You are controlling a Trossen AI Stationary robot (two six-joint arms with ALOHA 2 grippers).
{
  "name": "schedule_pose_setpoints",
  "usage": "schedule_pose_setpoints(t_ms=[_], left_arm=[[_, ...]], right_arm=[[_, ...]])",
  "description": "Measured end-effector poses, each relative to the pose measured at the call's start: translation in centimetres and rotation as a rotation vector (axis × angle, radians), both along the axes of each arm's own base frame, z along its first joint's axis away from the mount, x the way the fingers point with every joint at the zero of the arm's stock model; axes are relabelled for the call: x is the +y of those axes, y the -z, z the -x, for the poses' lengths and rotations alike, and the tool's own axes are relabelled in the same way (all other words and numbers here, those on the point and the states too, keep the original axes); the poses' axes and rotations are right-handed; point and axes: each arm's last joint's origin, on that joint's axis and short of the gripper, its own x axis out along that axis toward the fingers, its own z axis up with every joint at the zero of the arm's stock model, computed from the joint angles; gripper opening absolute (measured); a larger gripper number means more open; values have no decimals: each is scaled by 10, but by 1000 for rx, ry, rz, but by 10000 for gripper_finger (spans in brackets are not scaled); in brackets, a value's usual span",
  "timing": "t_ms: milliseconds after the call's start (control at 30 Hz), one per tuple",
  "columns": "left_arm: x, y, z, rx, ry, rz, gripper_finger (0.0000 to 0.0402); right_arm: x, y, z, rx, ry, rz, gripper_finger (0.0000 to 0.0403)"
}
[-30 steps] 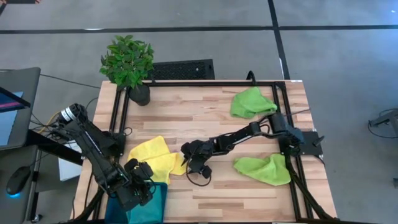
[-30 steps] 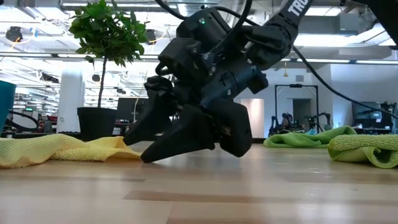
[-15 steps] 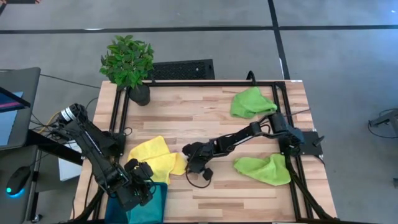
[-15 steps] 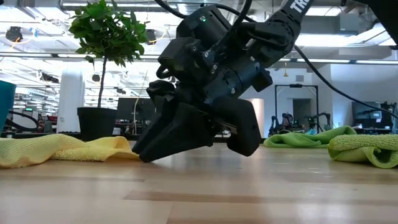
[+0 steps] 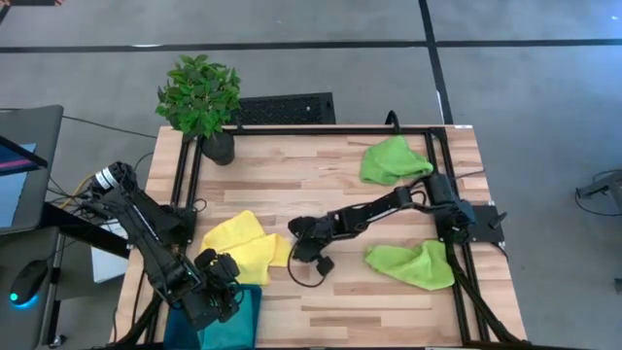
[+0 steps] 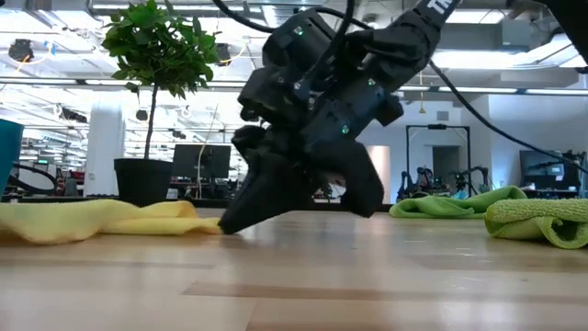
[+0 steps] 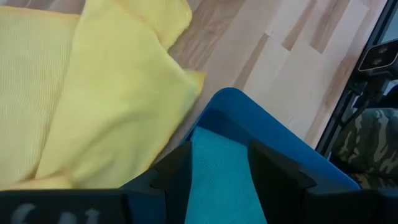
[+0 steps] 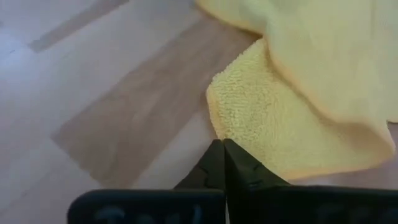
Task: Fold microfiber towels
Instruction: Fold the yellow microfiber towel
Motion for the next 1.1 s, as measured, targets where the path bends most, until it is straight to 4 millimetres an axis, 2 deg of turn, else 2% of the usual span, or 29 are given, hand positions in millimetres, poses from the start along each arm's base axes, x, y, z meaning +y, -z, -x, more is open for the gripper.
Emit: schedule_pose_setpoints(t_ms=[167,300,567,733,867,1100], left_arm=[[2,0,-2,-19,-21,-15,148],[8,2,-7,-63,-77,-48,148],[33,26,-19,-39,-203,-109,148],[45,36,-39,-140,-42,-245,148],[53,43,-55,-202,114,-329,148],[69,42,-67,-199,113,-377,148]], right_arm=[[-11,-20,14,98,68,74,8],[-22,-45,24,131,143,146,4],[-37,-80,42,174,270,212,4],[-41,-91,45,158,295,203,5],[-43,-100,50,152,307,263,5],[-51,-135,69,117,385,352,5]])
